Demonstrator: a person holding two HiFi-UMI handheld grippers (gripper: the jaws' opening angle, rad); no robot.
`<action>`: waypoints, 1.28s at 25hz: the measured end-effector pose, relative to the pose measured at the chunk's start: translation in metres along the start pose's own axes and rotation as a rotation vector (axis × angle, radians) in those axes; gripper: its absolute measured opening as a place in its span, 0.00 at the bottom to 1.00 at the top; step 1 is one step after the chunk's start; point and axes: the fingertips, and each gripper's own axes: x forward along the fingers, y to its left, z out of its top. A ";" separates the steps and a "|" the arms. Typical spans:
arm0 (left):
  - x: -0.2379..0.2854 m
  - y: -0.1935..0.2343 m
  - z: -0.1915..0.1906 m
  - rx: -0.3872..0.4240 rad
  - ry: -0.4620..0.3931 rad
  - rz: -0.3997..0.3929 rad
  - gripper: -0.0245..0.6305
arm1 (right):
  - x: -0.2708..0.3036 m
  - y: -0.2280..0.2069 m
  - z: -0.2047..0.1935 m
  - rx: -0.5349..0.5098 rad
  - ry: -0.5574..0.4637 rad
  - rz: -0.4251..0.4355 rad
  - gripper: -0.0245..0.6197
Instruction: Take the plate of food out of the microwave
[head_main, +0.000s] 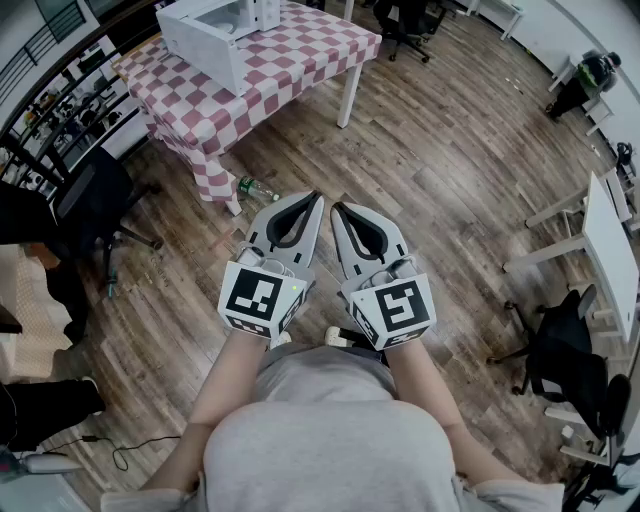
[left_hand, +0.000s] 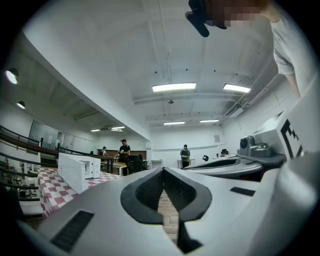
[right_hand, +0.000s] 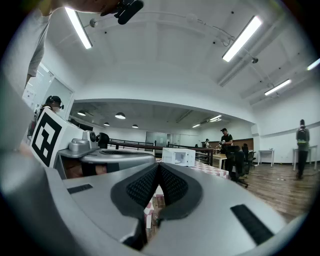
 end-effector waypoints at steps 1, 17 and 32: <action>0.002 -0.001 0.000 -0.001 0.000 0.001 0.04 | 0.000 -0.002 0.000 -0.002 0.000 0.000 0.08; 0.046 -0.024 -0.001 -0.003 0.004 0.085 0.04 | -0.016 -0.055 0.002 -0.014 -0.035 0.045 0.08; 0.101 -0.031 -0.008 -0.025 0.015 0.149 0.04 | -0.015 -0.117 -0.008 0.029 -0.058 0.082 0.08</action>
